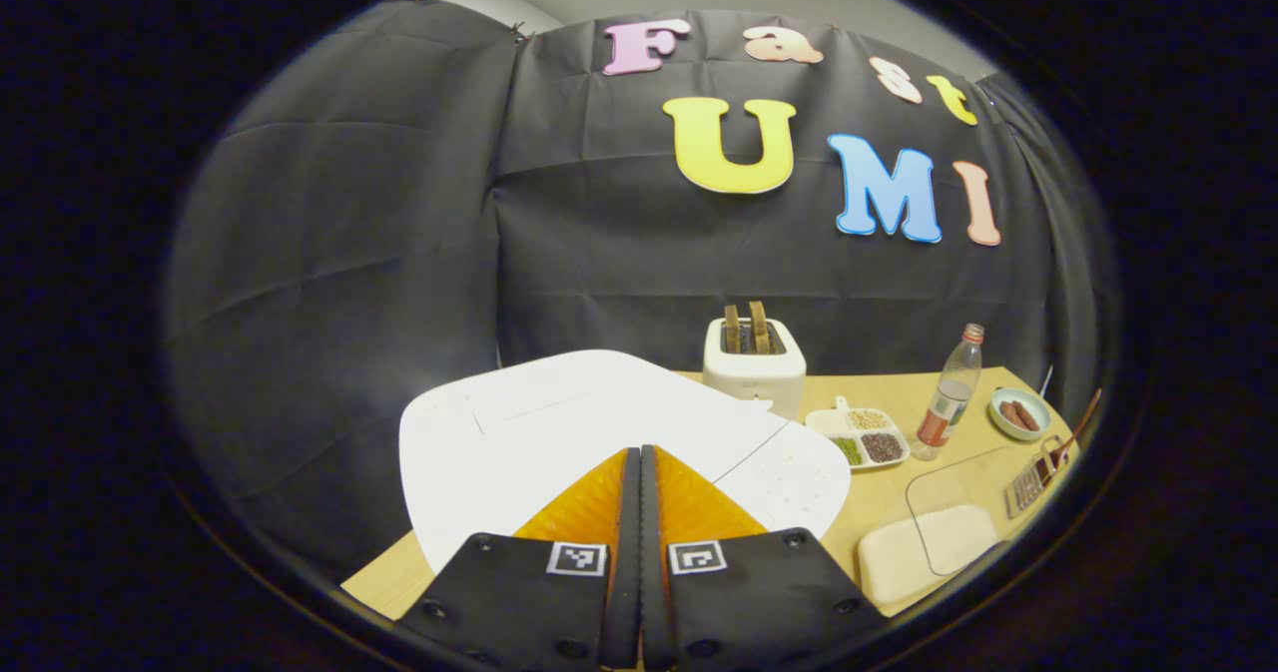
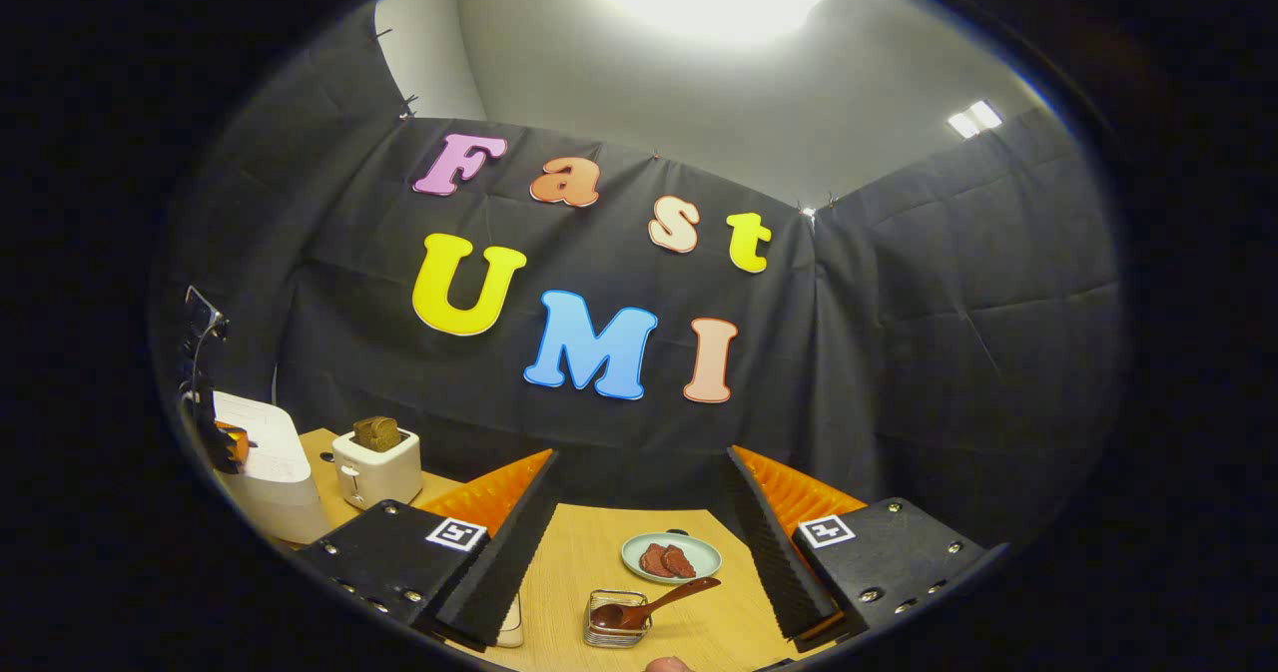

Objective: Close the left gripper, press the button to open the rice cooker; take a wooden spoon from the chopstick holder with the right hand, scoop a spoonful of rice and pour it into the rice cooker, then put the wooden spoon back into the chopstick holder.

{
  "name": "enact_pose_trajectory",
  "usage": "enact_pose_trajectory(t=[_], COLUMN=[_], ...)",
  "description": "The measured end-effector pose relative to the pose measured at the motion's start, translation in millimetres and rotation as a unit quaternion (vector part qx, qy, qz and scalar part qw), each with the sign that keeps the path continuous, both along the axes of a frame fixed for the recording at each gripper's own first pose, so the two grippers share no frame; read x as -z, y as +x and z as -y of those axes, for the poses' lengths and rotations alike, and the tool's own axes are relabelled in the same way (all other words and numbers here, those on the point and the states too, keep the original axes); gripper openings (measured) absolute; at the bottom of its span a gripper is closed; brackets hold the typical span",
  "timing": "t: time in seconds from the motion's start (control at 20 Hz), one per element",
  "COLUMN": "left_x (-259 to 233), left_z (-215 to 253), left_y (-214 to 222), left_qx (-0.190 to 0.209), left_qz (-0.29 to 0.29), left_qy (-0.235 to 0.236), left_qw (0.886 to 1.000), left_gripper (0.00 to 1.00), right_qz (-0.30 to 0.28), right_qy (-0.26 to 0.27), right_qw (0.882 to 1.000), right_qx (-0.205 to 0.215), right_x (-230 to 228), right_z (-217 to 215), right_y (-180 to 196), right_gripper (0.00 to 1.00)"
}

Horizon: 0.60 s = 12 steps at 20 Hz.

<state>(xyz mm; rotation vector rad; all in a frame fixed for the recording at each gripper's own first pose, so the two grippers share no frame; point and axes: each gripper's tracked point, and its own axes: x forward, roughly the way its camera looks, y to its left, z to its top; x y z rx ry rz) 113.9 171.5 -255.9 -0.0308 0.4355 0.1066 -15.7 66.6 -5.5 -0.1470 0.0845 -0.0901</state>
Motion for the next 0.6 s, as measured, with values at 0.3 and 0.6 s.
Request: enact_pose_trajectory(t=[0.3, 0.6], left_x=[-30.3, -109.6], left_z=[-4.5, -19.2], left_y=[-0.8, 3.6], left_qx=[-0.017, -0.057], left_qz=[0.014, 0.082], left_qy=[0.011, 0.056], left_qw=[1.000, 0.993], left_gripper=[0.09, 0.08], right_qz=[0.007, 0.010], right_qy=[0.010, 0.031], right_qw=[1.000, 0.999], right_qx=[-0.004, -0.006], right_x=[-0.8, 2.0], right_z=[14.0, 36.8], right_y=[3.4, 6.2], right_gripper=[0.98, 0.98])
